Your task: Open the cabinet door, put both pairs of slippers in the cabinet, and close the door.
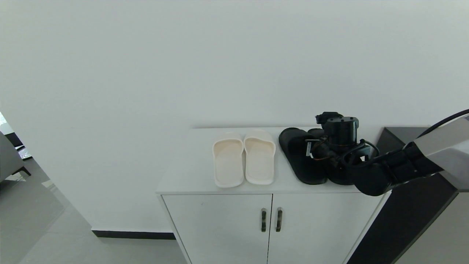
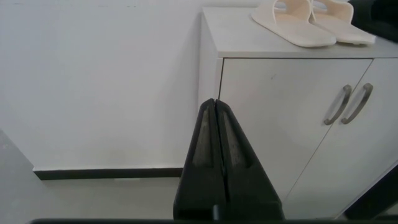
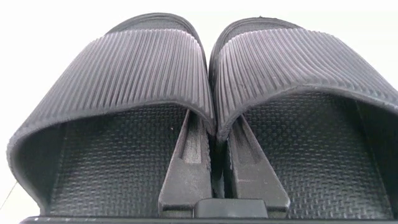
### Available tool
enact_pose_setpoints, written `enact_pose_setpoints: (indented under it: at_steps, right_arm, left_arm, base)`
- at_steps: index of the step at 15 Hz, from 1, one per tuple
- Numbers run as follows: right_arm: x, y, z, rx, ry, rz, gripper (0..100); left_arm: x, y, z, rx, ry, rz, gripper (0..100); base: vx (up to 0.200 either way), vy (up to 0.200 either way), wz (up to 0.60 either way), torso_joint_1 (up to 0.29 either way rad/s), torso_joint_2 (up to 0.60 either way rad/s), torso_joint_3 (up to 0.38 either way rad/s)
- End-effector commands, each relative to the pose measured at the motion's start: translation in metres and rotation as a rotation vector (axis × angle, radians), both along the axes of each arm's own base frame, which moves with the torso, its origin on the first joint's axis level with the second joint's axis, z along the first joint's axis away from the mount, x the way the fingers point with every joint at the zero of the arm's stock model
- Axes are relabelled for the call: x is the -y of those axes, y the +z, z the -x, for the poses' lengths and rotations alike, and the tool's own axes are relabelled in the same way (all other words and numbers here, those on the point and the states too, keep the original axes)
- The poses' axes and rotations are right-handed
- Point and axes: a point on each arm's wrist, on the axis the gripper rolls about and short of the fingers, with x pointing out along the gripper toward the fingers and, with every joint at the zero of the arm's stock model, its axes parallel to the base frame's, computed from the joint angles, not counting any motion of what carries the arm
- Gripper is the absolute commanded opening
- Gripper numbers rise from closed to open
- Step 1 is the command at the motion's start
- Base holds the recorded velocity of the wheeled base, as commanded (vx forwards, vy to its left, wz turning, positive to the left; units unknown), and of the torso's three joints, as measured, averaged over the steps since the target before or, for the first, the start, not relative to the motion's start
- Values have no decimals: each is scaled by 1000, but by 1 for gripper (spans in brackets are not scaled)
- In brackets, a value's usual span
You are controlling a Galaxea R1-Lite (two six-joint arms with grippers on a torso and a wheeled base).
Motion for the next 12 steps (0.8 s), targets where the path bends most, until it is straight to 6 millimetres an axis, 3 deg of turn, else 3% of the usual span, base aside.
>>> enact_pose_setpoints:
  at_steps: [1,3,8,12]
  right_arm:
    - [0,1,1,0,1,0,0]
    - [4,17,18,16,27,-15,0]
    - [10,70,115,18,299,-59,0]
    - [11,81,194,-42,537,-56,0]
  left_arm:
    - [0,0,0,0,0,0,0]
    - [0,0,0,0,0,0,0]
    - [0,0,0,0,-1,-1,0]
    - [0,0,0,1,-3,-3,0]
  base:
    - [0,0,0,0,0,0]
    - [0,0,0,0,0,0]
    - [0,0,0,0,0,0]
    - [0,0,0,0,0,0]
